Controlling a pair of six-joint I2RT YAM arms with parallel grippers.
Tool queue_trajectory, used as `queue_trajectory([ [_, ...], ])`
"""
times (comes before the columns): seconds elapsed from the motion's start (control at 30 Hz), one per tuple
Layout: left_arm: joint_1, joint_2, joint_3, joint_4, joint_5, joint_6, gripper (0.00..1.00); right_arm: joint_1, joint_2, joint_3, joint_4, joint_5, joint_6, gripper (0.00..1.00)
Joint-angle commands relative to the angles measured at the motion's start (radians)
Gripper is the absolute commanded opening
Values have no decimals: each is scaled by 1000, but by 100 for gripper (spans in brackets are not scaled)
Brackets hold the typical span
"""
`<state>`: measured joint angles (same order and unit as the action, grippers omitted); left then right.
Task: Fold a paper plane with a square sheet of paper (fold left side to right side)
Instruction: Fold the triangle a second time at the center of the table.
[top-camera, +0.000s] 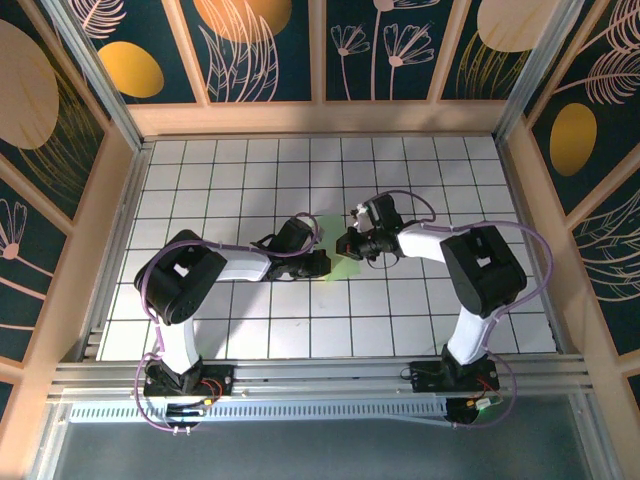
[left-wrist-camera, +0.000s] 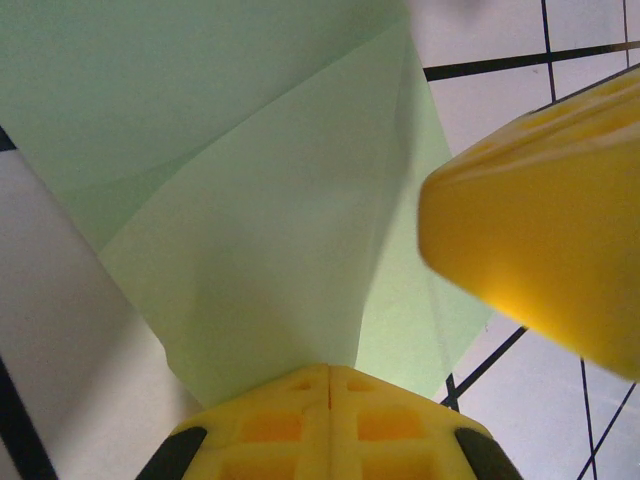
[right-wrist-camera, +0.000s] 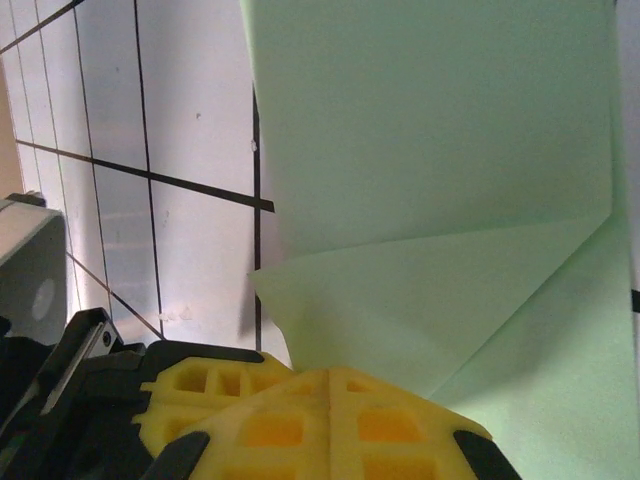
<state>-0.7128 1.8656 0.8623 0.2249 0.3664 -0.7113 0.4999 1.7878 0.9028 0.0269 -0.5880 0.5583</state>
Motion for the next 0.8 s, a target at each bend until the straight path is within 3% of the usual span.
queue_trajectory([
  [0.0,5,4,-14,-77,-37,-2,0,17,22,-2,46,-28,35,0],
  [0.37,4,-37,-2,-49,-4,-25,0,20,96,-11,-15,5,12,0],
  [0.77,3,-133,-111,60,167,-151,0,21,101,-22,-40,28,-14,0],
])
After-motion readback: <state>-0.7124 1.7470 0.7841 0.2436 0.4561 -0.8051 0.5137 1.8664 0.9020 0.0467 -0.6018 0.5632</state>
